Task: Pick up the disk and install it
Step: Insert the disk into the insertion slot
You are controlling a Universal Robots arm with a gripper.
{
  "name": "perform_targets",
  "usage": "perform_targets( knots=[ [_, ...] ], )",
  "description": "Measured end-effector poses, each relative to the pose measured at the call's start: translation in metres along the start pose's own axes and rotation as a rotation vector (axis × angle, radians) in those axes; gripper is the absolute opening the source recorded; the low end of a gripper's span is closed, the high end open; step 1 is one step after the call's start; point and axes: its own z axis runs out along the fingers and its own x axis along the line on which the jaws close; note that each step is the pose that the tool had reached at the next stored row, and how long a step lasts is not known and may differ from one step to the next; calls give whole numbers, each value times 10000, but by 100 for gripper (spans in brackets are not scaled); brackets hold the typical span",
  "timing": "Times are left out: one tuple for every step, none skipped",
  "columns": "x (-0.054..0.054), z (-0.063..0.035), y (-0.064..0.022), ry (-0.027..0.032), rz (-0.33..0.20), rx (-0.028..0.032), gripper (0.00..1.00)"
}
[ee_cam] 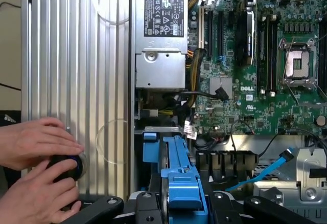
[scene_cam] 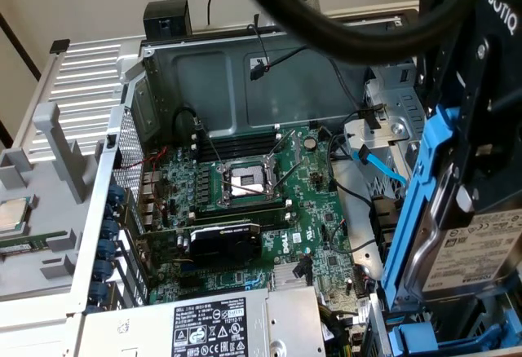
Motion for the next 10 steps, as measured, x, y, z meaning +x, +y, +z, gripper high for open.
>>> perform_targets(
  knots=[
    [0, 0, 8, 3, -2, 19, 37],
    [0, 0, 15, 3, -2, 24, 37],
    [0, 1, 15, 3, -3, 24, 37],
    [0, 2, 18, 3, -4, 27, 37],
    [-2, 3, 21, 5, -3, 35, 37],
    [-5, 4, 22, 10, -3, 43, 37],
    [-11, 6, 26, 16, -2, 54, 37],
    [-16, 8, 27, 21, -4, 62, 37],
    [-21, 8, 26, 31, -9, 65, 37],
    [-28, 11, 28, 41, -13, 69, 37]
  ],
)
